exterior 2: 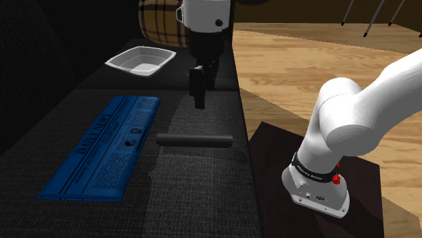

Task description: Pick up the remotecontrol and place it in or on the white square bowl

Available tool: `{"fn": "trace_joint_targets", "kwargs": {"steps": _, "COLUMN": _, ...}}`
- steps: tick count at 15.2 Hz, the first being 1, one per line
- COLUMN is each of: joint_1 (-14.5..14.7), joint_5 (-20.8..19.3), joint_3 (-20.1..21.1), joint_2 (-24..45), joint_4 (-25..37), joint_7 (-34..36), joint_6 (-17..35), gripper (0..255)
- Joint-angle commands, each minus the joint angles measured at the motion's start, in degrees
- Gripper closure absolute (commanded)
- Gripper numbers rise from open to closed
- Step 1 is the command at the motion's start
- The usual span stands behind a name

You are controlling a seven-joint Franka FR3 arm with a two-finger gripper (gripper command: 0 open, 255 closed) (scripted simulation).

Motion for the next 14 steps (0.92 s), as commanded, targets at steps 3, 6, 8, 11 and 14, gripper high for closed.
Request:
{"fn": "trace_joint_targets", "kwargs": {"steps": 3, "joint_1": 4.0, "joint_5": 2.3, "joint_3": 3.3, "joint_2": 1.5, "joint_4": -3.1, "joint_7": -2.3, "joint_6": 4.4, "gripper": 0}}
{"fn": "trace_joint_targets", "kwargs": {"steps": 6, "joint_1": 5.3, "joint_5": 3.1, "joint_3": 4.4, "joint_2": 2.3, "joint_4": -4.5, "joint_7": -3.1, "joint_6": 6.6, "gripper": 0}}
{"fn": "trace_joint_targets", "kwargs": {"steps": 8, "joint_1": 5.4, "joint_5": 3.3, "joint_3": 4.7, "joint_2": 2.7, "joint_4": -5.8, "joint_7": -3.1, "joint_6": 8.2, "gripper": 0}}
{"fn": "trace_joint_targets", "kwargs": {"steps": 11, "joint_1": 5.6, "joint_5": 3.8, "joint_3": 5.3, "joint_2": 3.3, "joint_4": -7.7, "joint_7": -3.2, "joint_6": 10.7, "gripper": 0}}
{"fn": "trace_joint_targets", "kwargs": {"steps": 14, "joint_1": 5.7, "joint_5": 4.0, "joint_3": 5.6, "joint_2": 3.8, "joint_4": -8.6, "joint_7": -3.3, "joint_6": 12.1, "gripper": 0}}
